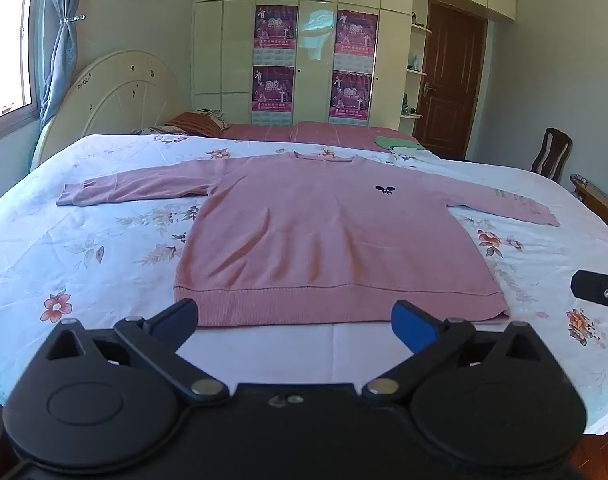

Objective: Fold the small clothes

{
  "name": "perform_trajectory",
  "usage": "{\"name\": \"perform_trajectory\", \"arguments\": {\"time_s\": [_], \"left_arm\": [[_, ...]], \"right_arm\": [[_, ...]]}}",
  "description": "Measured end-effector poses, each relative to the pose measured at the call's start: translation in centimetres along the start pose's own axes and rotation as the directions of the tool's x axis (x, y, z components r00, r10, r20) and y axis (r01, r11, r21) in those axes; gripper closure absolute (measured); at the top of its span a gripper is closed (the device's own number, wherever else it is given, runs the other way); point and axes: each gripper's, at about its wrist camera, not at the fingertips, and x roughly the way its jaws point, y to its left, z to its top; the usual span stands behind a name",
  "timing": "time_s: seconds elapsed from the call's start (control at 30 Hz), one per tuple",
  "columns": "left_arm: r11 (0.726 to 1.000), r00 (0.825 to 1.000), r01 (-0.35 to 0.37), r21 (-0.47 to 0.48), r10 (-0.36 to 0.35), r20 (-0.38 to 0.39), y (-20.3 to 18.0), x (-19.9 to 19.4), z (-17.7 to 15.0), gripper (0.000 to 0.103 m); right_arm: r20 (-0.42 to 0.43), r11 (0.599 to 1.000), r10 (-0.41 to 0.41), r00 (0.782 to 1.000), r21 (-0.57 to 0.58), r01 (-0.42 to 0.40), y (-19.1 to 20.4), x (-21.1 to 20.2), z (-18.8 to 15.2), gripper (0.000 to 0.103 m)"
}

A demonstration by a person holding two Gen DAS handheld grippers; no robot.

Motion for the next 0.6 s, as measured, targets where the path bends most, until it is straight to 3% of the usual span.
{"name": "perform_trajectory", "arguments": {"time_s": [0.6], "left_arm": [[1.0, 1.0, -0.005, 0.019, 0.005, 0.021, 0.11, -0.27, -0.07, 0.0]], "right_arm": [[0.023, 1.0, -0.007, 1.0, -0.015, 0.007, 0.62, -0.33, 0.26, 0.0]]}}
